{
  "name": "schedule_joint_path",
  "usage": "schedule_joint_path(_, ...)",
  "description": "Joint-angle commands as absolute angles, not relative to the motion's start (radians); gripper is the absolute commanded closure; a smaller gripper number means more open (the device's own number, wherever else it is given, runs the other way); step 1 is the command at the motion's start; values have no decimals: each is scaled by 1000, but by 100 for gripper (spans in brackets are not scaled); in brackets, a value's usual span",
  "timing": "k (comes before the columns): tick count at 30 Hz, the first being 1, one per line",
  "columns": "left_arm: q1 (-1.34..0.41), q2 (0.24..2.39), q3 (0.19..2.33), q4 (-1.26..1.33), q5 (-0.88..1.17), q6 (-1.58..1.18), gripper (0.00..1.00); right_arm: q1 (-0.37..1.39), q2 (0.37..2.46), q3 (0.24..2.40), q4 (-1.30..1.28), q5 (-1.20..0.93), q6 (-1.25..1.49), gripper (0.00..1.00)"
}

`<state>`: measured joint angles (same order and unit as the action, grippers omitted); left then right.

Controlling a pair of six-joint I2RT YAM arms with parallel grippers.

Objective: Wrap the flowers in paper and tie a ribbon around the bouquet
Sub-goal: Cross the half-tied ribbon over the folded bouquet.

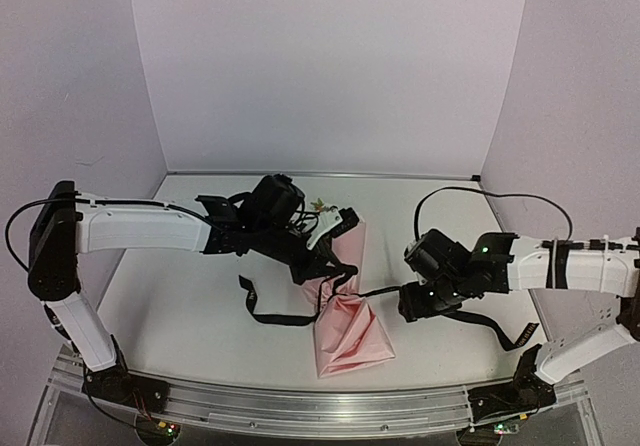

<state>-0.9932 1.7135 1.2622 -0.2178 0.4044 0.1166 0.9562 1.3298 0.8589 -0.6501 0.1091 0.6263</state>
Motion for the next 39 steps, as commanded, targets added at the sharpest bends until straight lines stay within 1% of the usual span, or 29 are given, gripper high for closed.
schedule_joint_path(1, -986, 1697, 1220, -154, 510, 81, 100, 1017, 1397, 843, -464, 59, 761, 44)
schedule_joint_path(7, -986, 1691, 1202, -148, 568, 91, 100, 1058, 1530, 900, -331, 33, 846, 46)
schedule_joint_path(11, -986, 1678, 1190, -120, 587, 105, 100, 1060, 1501, 862, -315, 95, 852, 47)
schedule_joint_path(14, -986, 1716, 1226, -149, 629, 127, 100, 1045, 1371, 821, -465, 261, 815, 40)
schedule_joint_path(17, -990, 1757, 1257, -157, 644, 160, 100, 999, 1256, 815, -648, 356, 770, 34)
schedule_joint_path(20, -989, 1818, 1325, -198, 644, 197, 100, 911, 1191, 770, -764, 373, 826, 31)
schedule_joint_path(22, -989, 1855, 1366, -222, 640, 223, 100, 852, 1150, 714, -783, 370, 913, 29)
schedule_joint_path(26, -989, 1936, 1449, -263, 641, 263, 100, 799, 1103, 639, -814, 425, 1083, 22)
schedule_joint_path(32, -992, 2026, 1512, -312, 702, 301, 100, 723, 1111, 588, -822, 424, 1249, 19)
schedule_joint_path(39, -1020, 2083, 1515, -337, 732, 307, 100, 640, 1095, 525, -830, 457, 1381, 15)
